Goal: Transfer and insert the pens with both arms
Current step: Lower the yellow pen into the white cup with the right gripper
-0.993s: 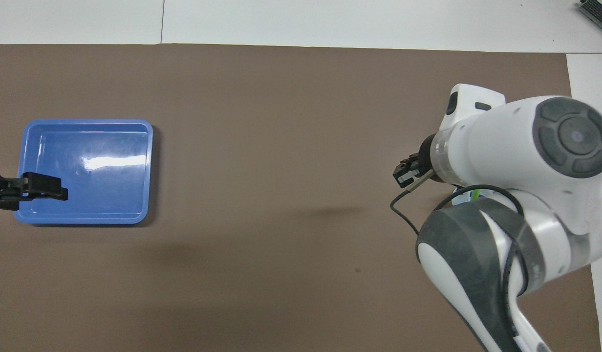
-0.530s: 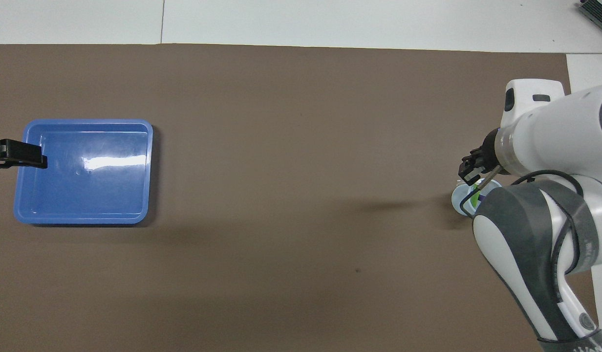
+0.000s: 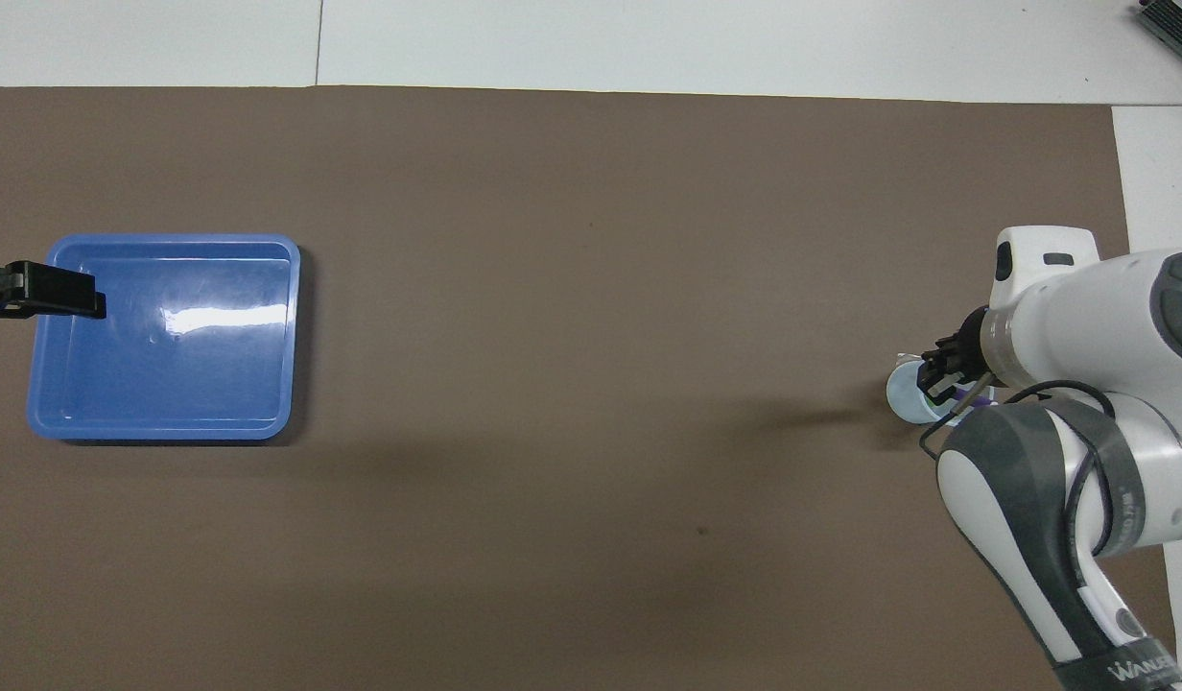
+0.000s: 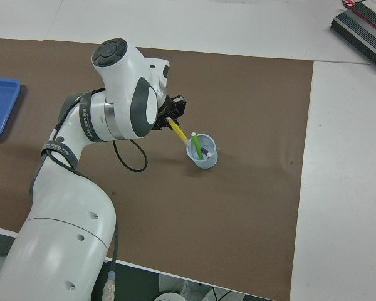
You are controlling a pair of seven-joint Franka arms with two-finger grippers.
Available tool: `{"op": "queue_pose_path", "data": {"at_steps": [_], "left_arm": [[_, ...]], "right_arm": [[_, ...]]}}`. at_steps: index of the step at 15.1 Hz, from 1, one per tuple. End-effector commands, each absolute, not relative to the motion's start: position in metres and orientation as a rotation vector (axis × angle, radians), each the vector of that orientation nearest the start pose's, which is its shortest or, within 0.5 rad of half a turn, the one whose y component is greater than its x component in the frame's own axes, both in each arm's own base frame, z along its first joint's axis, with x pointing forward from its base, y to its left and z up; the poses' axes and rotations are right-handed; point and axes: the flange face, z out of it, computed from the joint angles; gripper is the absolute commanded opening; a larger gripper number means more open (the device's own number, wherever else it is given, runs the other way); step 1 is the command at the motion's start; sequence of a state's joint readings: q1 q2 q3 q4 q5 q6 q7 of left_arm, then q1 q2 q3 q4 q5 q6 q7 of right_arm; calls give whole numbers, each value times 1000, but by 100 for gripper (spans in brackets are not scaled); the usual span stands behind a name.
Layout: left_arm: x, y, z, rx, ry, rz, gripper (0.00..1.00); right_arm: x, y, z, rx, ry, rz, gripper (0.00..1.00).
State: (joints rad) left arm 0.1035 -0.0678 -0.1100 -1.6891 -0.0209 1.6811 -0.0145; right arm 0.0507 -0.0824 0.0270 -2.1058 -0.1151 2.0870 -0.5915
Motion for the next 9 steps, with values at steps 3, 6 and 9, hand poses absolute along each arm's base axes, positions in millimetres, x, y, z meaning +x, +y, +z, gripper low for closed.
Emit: {"op": "queue_pose_path", "data": {"at_steps": [3, 6, 9], "left_arm": [[546, -12, 639, -3148, 10, -58, 100], [542, -9, 643, -3154, 8, 3, 100], [541, -16, 642, -3166, 24, 10, 100]], "right_arm": [[519, 24, 442, -3048, -1205, -80, 0], [514, 25, 427, -3043, -1218, -106, 0], [514, 26, 426, -3043, -1216, -101, 44]]}}
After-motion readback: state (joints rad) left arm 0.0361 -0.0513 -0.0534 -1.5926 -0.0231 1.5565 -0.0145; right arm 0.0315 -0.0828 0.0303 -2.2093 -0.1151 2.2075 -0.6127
